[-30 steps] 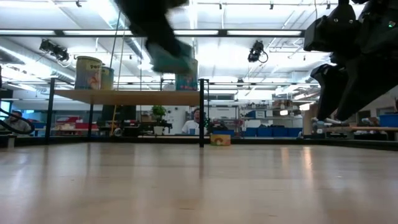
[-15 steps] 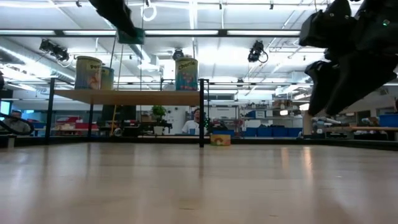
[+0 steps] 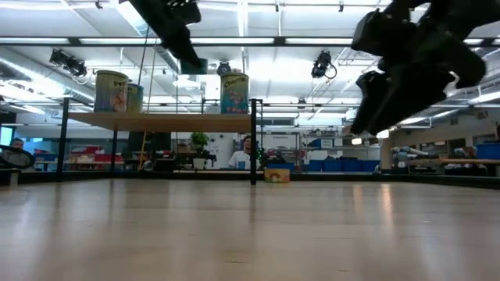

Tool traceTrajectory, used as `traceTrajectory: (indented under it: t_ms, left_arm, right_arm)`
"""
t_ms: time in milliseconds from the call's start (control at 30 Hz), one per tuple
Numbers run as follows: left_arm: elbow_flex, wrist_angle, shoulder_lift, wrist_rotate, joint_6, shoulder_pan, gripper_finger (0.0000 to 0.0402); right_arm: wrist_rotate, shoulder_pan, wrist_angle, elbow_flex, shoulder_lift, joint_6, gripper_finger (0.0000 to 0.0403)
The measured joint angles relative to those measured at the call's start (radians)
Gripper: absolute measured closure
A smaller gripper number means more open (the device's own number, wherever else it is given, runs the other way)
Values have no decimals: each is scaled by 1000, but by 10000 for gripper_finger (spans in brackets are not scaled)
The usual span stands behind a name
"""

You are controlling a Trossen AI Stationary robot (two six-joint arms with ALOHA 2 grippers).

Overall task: Pick and place cans onto a shelf
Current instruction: Put the tuna fish can on the shelf

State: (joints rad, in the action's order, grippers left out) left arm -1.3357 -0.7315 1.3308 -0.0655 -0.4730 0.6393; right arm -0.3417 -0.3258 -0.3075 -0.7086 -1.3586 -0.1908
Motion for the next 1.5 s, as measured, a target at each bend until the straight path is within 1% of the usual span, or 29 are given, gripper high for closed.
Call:
traceTrajectory:
  t_ms: [133, 200, 300, 433, 700, 800, 967, 1133, 1200, 1367, 1500]
  left_arm:
    - [-87, -58, 98, -18, -90, 81, 116]
    - [-97, -72, 128, -22, -132, 117, 116]
    - [-99, -48, 163, -26, -196, 167, 116]
    - [-98, -40, 222, -61, -218, 195, 116]
    - [-97, -23, 316, -73, -224, 185, 116]
    - [-97, -29, 345, -41, -220, 181, 115]
    - [-98, -22, 358, -28, -176, 179, 92]
    - [-97, -11, 360, 53, -210, 153, 62]
    - [-97, -9, 360, 68, -227, 142, 53]
    - [-97, 8, 360, 80, -246, 116, 49]
    - [-97, 31, 360, 137, -273, 98, 49]
  right_arm:
    - [47, 37, 34, 0, 0, 50, 140]
    - [56, 46, 41, 0, 0, 75, 140]
    - [59, 58, 42, 0, 0, 101, 140]
    - [80, 79, 51, 0, 0, 121, 140]
    - [83, 108, 53, 0, 0, 142, 140]
    - [92, 115, 53, 0, 0, 142, 140]
    - [106, 115, 59, 0, 0, 142, 140]
    - [109, 130, 68, 0, 0, 138, 140]
    - [109, 135, 68, 0, 0, 138, 140]
    - [109, 140, 70, 0, 0, 139, 140]
    - [109, 140, 69, 0, 0, 138, 140]
